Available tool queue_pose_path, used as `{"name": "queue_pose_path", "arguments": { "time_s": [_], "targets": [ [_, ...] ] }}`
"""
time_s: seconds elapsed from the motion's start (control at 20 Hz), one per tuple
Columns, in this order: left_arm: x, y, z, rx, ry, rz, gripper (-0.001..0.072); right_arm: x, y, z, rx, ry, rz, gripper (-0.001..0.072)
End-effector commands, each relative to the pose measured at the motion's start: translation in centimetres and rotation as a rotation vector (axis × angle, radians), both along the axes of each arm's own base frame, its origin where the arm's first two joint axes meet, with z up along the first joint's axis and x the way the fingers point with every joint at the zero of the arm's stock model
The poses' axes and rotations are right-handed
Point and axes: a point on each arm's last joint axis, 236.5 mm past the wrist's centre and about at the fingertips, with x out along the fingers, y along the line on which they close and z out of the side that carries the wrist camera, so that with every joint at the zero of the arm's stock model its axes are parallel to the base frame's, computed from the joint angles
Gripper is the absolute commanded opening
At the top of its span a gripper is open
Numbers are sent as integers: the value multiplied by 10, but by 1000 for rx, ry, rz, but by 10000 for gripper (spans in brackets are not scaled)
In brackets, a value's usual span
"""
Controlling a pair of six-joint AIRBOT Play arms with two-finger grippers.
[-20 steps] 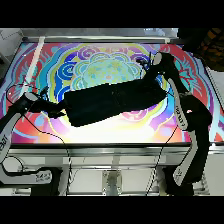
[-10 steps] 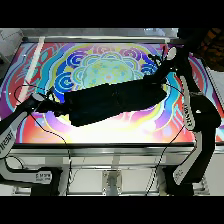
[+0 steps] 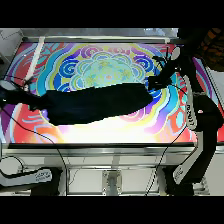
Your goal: Fold the clothes and pants, and hang the long-sleeved shirts on hangers.
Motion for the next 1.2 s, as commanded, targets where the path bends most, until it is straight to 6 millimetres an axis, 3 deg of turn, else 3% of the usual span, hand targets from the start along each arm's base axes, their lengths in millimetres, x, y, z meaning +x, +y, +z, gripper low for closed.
{"name": "queue_pose_path", "arguments": {
  "time_s": [0.0, 0.15, 0.3, 0.4, 0.55, 0.75, 0.9, 1.0, 1.15],
  "targets": [
    [-23, 37, 89, 97, -34, -27, 28, -2, -10, 0, 0, 13, -19, 414],
    [-8, 27, 154, 123, -151, -21, 28, -2, -10, 0, 0, 12, -19, 411],
    [-6, -12, 183, 112, -174, -127, 28, 0, -10, 0, 1, 4, -20, 407],
    [-7, -47, 173, 85, -116, -211, 28, 1, -10, 0, 1, 0, -21, 407],
    [0, -106, 136, 40, 7, -321, 28, 3, -10, 0, 1, -6, -21, 406],
    [31, -216, 88, -89, 16, -457, 28, 7, -10, 0, 2, -28, -9, 406],
    [70, -301, 93, -340, -99, -433, 28, 7, -10, 0, 2, -31, -3, 407],
    [92, -337, 97, -468, -149, -381, 28, 7, -10, 0, 2, -32, -1, 407],
    [98, -357, 69, -508, -103, -361, 55, 7, -9, 0, 3, -31, -1, 407]
  ]
}}
